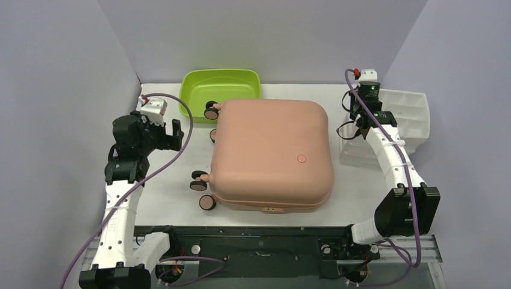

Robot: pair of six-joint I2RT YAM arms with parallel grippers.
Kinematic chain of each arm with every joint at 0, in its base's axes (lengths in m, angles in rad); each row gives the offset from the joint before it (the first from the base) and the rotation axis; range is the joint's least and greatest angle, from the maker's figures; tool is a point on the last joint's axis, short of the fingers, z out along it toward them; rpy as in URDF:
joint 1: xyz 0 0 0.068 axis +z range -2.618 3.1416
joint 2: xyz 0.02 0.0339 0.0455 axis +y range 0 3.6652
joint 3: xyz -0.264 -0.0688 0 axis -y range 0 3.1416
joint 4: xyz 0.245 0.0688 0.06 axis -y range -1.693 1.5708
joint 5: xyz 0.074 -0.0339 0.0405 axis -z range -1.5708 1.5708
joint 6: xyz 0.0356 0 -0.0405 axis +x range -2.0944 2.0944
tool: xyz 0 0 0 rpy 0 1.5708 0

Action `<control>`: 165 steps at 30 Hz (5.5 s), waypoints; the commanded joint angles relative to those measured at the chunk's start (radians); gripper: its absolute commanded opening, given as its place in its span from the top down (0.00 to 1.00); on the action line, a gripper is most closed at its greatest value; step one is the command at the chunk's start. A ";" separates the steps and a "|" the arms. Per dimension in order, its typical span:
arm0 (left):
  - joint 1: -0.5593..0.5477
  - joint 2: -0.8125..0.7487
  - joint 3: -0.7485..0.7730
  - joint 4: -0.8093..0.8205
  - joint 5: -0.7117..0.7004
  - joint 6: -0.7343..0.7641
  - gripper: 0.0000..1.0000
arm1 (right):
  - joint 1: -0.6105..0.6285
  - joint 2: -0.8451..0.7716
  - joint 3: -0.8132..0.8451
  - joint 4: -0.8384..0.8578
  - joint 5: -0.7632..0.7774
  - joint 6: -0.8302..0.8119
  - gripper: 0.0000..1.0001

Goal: Open, take out, and arrange the luggage
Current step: Adjust the storage box at the corner of the board, then move the bin to the center of the board, then rotate the bin at the corner of the board.

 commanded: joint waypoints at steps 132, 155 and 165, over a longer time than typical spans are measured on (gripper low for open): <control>0.068 0.691 0.215 -0.352 0.125 1.230 0.13 | -0.003 -0.588 -0.178 -0.093 -0.395 0.010 0.36; -0.026 0.577 -0.005 -0.106 -0.137 0.506 0.92 | 0.001 -0.574 -0.169 -0.089 -0.395 0.020 0.37; -0.108 0.609 0.056 -0.190 -0.246 0.176 0.91 | 0.012 -0.559 -0.158 -0.105 -0.389 0.002 0.37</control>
